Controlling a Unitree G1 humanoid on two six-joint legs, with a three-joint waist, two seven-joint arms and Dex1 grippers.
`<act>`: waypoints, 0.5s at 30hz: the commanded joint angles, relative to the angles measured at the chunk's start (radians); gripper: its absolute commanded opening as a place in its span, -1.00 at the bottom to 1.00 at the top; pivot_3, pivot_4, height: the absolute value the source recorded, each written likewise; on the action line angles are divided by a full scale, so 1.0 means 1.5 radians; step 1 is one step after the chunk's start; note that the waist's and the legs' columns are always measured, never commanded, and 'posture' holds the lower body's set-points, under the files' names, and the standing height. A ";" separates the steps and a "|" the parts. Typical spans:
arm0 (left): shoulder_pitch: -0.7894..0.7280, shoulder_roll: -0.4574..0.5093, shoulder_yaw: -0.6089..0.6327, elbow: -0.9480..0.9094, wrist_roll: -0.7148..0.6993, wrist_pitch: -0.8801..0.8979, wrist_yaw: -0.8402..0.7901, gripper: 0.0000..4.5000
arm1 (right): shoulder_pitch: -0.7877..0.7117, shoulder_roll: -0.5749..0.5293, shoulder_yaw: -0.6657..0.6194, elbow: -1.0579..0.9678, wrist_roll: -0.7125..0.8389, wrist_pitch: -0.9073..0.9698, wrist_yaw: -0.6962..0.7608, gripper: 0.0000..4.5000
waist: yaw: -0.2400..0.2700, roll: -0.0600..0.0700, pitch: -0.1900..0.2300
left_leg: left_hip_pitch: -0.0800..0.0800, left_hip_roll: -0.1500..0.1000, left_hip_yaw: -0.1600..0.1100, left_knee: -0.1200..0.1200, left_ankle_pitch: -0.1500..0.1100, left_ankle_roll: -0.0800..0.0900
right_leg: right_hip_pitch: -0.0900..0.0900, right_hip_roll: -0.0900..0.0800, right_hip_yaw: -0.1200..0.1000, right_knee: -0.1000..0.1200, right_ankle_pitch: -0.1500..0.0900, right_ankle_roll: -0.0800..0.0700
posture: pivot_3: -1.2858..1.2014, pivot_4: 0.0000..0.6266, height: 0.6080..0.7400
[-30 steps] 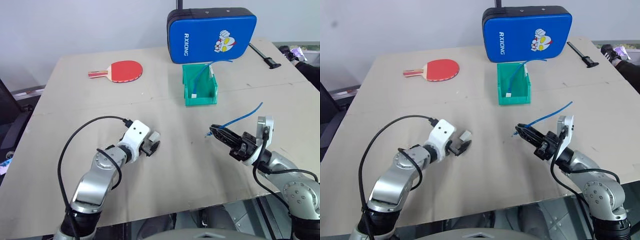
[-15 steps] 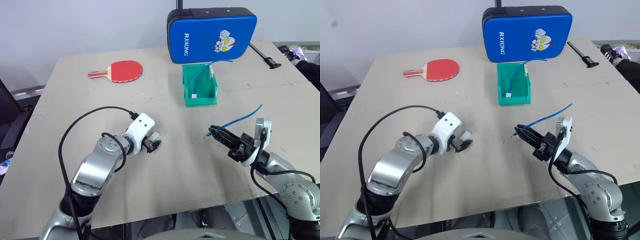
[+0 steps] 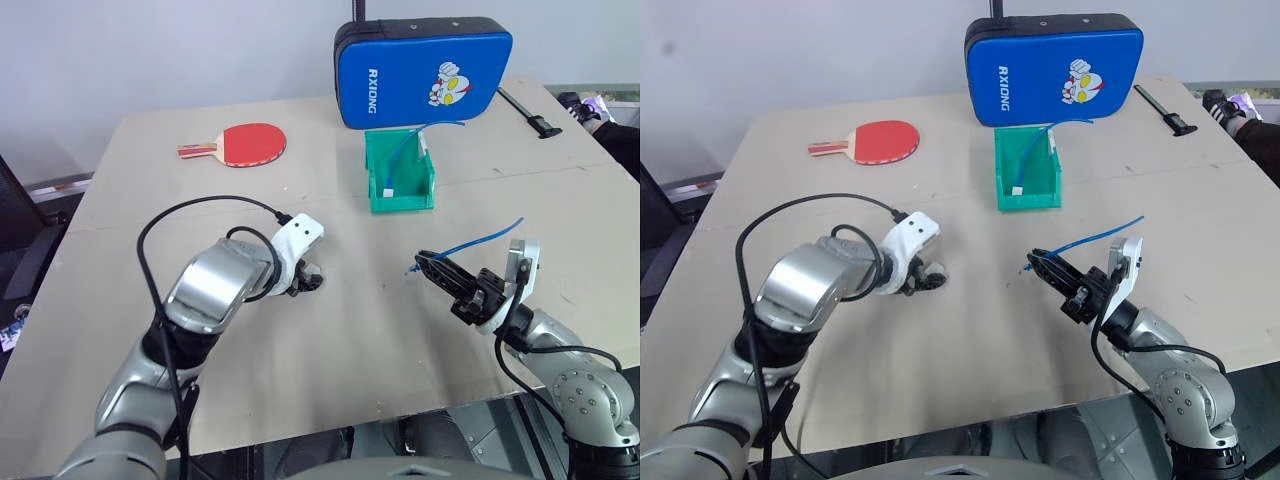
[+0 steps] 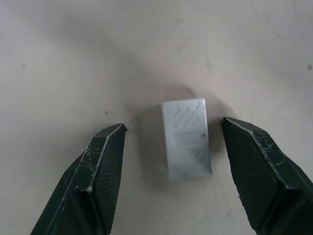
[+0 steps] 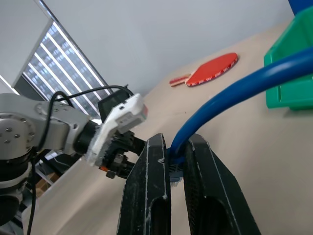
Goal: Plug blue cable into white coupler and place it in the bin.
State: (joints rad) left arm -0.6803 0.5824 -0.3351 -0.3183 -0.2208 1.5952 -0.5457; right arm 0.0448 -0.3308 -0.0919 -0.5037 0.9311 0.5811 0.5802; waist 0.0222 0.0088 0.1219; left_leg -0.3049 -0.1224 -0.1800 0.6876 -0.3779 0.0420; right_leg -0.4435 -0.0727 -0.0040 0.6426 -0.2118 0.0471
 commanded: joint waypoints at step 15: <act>-0.055 -0.009 -0.065 0.128 -0.062 0.008 0.010 -0.78 | -0.006 0.010 0.005 -0.019 -0.009 -0.027 0.004 -1.00 | -0.002 0.002 -0.001 | 0.009 0.000 0.000 -0.002 0.000 0.000 | 0.007 0.000 0.001 -0.001 0.000 0.000 | 0.03 -0.52 1.00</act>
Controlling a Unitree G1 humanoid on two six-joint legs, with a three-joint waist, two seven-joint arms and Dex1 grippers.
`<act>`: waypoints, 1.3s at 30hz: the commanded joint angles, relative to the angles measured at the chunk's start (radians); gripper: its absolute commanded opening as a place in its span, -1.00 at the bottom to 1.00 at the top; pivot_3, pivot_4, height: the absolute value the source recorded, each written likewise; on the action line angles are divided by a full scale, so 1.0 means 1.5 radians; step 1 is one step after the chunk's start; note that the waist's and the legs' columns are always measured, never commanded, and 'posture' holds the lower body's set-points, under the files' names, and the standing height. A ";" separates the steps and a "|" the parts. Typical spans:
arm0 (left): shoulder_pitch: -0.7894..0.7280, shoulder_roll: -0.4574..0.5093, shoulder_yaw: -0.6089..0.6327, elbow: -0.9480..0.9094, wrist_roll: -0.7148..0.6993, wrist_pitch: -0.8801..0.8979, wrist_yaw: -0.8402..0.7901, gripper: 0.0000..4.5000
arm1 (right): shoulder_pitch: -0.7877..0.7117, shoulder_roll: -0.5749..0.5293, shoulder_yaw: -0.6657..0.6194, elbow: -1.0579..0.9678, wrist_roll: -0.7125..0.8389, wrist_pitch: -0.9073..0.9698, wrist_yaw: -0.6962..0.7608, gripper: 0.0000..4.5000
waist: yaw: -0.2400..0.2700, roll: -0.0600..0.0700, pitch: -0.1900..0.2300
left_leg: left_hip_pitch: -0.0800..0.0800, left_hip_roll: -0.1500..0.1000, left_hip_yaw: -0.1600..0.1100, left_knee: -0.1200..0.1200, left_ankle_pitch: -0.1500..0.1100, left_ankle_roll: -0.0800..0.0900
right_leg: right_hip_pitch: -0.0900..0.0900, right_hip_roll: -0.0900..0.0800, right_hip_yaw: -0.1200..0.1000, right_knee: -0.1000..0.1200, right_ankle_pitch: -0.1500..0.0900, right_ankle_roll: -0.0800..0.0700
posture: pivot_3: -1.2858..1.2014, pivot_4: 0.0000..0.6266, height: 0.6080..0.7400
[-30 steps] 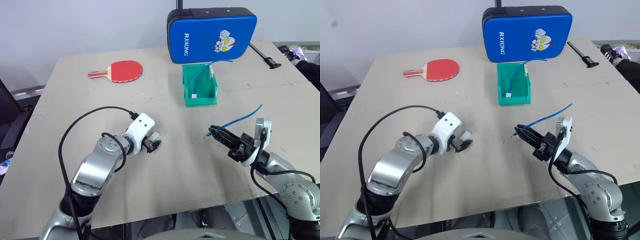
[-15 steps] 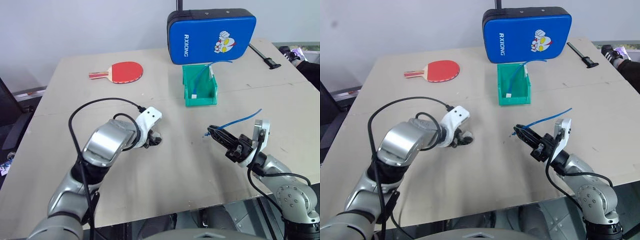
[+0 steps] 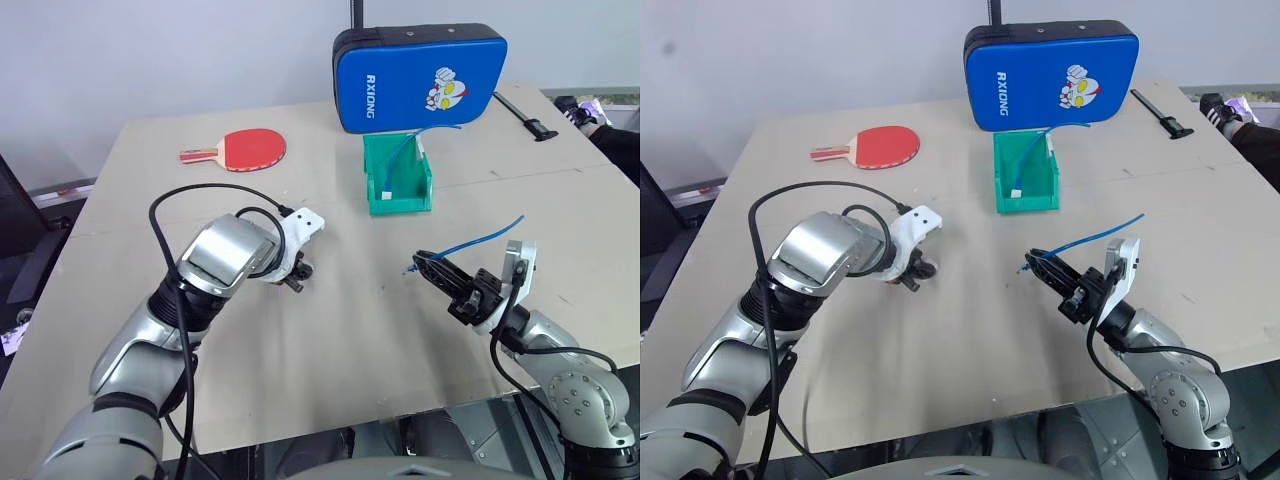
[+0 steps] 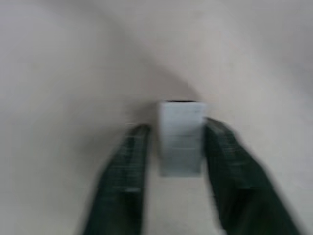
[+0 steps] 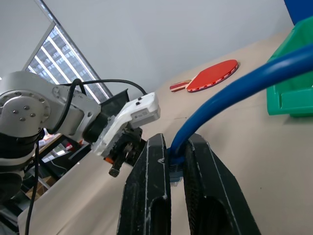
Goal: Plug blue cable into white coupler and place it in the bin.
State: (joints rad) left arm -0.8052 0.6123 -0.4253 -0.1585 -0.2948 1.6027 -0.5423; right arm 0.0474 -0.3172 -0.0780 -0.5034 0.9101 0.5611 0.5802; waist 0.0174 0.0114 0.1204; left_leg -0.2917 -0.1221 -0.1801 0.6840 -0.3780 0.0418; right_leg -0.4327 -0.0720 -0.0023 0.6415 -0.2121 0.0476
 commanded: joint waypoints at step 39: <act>0.361 -0.313 0.221 0.113 -0.155 -1.179 -0.407 -0.78 | -0.393 -0.246 0.023 0.105 -0.053 0.028 0.239 -1.00 | -0.003 -0.002 0.002 | -0.012 0.000 0.001 0.004 0.000 0.001 | -0.007 0.000 -0.003 -0.008 0.002 0.001 | 0.03 -0.52 1.00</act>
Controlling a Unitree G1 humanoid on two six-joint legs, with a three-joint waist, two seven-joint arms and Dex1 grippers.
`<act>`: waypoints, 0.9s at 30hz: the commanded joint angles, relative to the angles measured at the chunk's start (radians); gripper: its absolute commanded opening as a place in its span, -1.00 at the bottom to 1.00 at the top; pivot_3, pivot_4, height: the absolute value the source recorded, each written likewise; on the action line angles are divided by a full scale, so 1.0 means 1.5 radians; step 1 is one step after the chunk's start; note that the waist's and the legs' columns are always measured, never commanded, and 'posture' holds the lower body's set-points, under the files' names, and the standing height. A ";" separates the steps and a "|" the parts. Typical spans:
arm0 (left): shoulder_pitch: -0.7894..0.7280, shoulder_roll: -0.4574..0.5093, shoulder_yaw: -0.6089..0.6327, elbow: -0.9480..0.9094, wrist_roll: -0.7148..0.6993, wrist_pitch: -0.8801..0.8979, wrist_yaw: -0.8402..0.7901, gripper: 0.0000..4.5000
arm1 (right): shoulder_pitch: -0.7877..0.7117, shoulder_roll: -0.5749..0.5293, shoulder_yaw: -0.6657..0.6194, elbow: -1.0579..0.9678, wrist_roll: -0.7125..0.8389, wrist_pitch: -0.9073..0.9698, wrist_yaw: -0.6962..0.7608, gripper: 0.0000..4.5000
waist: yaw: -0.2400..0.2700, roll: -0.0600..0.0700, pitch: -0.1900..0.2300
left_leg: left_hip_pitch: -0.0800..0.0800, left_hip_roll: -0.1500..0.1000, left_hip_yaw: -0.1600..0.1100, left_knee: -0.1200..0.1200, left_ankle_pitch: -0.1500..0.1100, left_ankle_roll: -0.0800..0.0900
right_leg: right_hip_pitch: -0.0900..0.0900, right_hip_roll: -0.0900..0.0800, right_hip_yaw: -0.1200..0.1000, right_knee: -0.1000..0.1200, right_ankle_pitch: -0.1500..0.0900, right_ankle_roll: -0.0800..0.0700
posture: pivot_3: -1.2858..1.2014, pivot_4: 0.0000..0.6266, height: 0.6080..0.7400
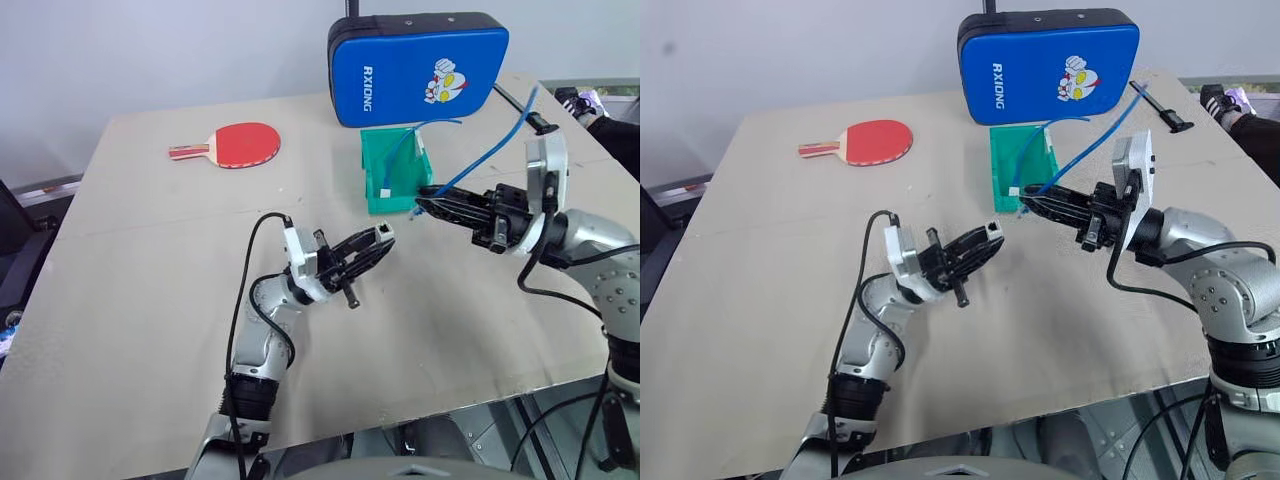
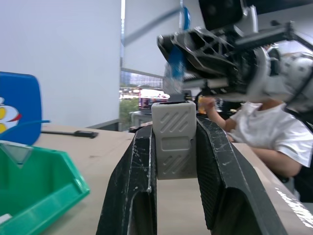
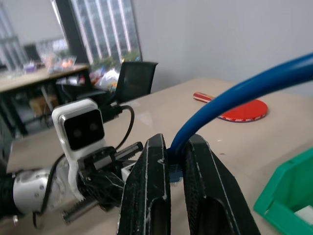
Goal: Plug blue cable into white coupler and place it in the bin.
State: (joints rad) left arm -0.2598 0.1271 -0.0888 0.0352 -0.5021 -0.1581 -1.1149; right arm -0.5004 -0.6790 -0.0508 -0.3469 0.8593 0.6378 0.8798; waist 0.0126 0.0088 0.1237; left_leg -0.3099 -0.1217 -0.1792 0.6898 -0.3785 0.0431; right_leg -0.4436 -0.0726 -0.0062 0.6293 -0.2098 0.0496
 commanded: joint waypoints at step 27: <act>-0.018 0.052 -0.007 -0.008 -0.011 0.027 -0.057 -0.78 | -0.081 0.014 0.101 -0.022 -0.114 -0.025 0.130 -1.00 | 0.000 0.000 0.000 | -0.001 0.000 0.000 0.000 0.000 0.000 | -0.001 0.000 0.000 0.000 0.000 0.000 | 0.03 -0.52 1.00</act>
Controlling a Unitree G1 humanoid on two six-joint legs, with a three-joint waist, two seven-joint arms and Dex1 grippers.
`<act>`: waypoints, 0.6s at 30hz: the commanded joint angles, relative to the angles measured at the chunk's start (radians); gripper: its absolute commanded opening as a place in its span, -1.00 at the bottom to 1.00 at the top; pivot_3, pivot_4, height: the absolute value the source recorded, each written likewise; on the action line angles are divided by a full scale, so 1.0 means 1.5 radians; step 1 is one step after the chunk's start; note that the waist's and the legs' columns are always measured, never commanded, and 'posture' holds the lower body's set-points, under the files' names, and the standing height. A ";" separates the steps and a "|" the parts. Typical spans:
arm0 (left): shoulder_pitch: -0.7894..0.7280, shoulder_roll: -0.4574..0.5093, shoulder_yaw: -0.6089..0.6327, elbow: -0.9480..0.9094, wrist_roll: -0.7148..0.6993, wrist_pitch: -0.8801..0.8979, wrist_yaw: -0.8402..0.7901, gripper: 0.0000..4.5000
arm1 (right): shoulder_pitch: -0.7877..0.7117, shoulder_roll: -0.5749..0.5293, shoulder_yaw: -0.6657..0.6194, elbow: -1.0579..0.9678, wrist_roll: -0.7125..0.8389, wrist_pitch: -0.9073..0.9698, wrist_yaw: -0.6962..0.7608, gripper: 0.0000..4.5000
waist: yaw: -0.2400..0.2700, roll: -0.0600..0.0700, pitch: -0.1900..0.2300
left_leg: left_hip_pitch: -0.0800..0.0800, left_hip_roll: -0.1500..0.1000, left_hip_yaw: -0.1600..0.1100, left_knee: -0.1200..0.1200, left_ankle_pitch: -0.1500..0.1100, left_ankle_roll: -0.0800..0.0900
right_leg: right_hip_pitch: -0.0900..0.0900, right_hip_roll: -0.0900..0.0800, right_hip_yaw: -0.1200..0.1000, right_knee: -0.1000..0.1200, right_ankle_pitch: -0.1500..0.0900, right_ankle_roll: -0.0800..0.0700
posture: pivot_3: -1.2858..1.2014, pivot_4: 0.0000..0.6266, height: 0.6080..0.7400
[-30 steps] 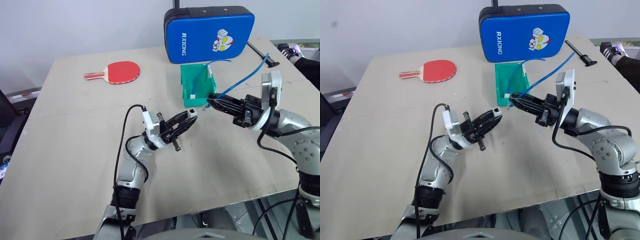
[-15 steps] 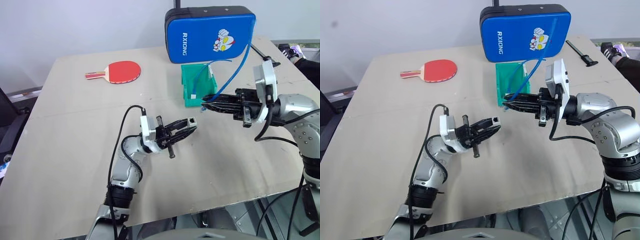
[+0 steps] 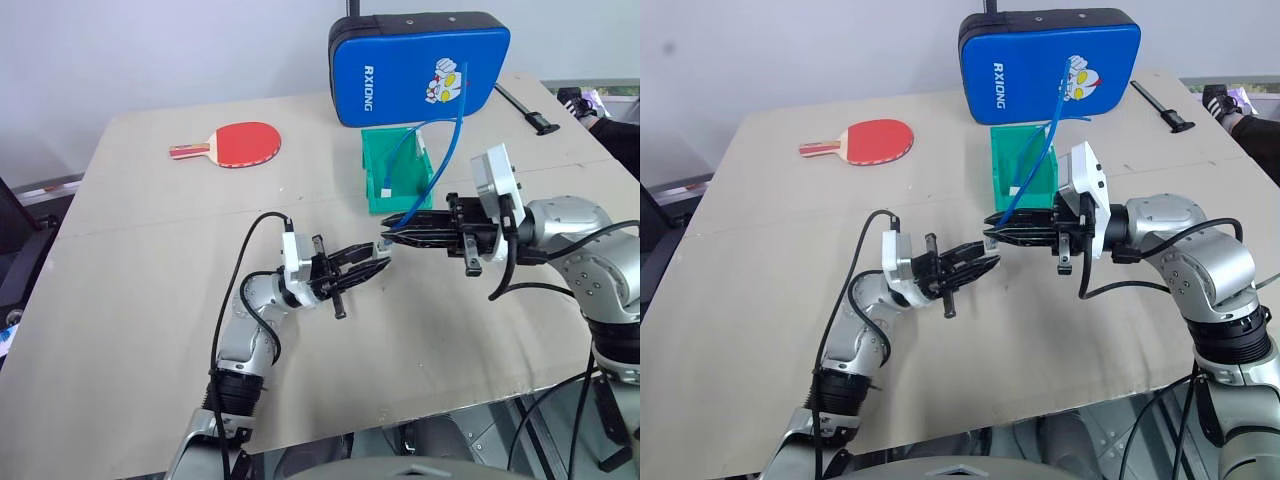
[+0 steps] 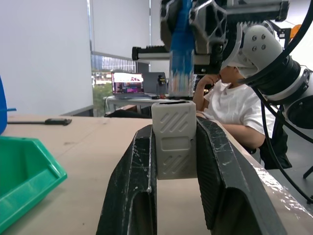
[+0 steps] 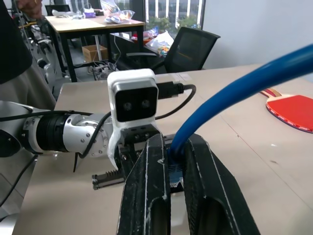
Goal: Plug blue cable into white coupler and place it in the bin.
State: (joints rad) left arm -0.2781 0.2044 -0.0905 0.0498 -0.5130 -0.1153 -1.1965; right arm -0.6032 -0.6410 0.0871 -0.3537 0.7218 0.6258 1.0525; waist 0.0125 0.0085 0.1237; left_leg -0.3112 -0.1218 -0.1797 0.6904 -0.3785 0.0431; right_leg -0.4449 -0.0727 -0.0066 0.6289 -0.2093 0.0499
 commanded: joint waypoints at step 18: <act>-0.002 0.019 -0.016 -0.034 -0.006 -0.009 -0.021 -0.78 | 0.010 -0.031 0.026 0.016 -0.075 -0.019 0.041 -1.00 | 0.000 0.000 0.000 | 0.000 0.000 0.000 0.000 0.000 0.000 | 0.000 0.000 0.000 0.000 0.000 0.000 | 0.03 -0.52 1.00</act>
State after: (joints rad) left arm -0.2713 0.2379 -0.1181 0.0498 -0.5003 -0.1132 -1.2143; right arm -0.6001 -0.6705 0.1165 -0.3427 0.6380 0.6005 1.1100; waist 0.0125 0.0084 0.1237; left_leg -0.3113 -0.1218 -0.1796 0.6908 -0.3785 0.0431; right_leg -0.4450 -0.0727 -0.0066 0.6292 -0.2093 0.0499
